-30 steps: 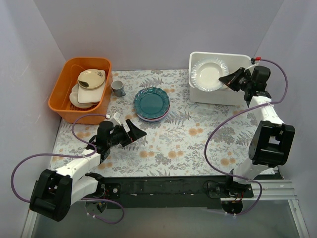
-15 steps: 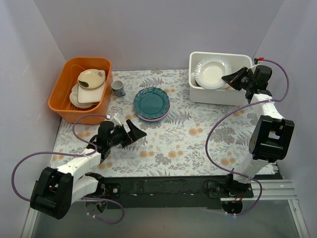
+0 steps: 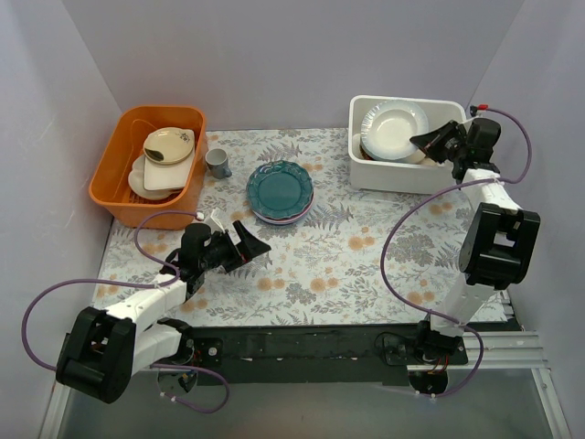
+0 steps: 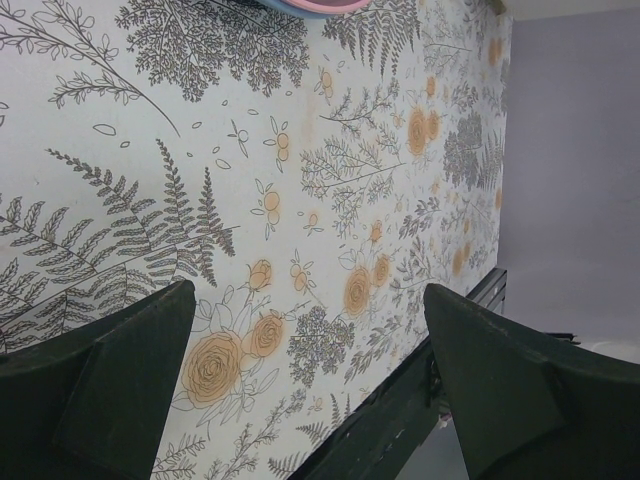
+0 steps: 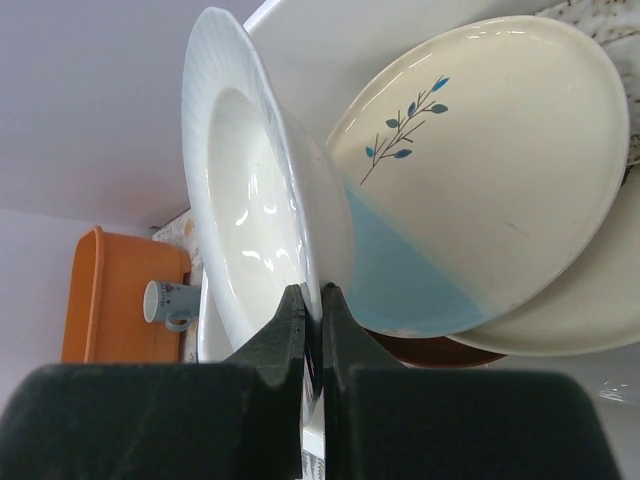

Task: Place the plates into the plastic bin on the countertop
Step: Place the plate in the plastic bin.

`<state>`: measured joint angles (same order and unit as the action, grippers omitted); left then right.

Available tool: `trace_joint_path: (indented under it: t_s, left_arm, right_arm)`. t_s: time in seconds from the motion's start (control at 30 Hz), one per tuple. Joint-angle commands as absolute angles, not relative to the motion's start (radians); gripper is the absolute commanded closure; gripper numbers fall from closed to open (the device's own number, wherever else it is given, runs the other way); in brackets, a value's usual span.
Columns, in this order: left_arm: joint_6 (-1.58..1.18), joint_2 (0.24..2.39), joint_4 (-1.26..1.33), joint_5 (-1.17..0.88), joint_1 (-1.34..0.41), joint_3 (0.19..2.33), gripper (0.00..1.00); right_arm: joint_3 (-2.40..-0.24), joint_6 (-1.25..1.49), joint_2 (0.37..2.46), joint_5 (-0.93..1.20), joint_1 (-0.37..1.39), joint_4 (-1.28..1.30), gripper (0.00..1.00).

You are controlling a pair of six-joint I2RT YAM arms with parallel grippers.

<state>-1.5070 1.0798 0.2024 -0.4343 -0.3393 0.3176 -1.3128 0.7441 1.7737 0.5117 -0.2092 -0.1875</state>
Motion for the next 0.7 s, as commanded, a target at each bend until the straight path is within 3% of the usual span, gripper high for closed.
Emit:
trace_joint_path:
  t_s: [0.0, 0.67]
  left_arm:
    - [-1.493, 1.089, 0.201, -0.440, -0.334, 0.337, 0.02]
    - [-1.479, 1.158, 0.235, -0.462, -0.334, 0.342, 0.02]
  right_arm:
    - [-1.411, 0.778, 1.772, 0.531, -0.216, -0.314, 0.99]
    - [-1.519, 0.707, 1.920, 0.535, -0.215, -0.291, 0.99]
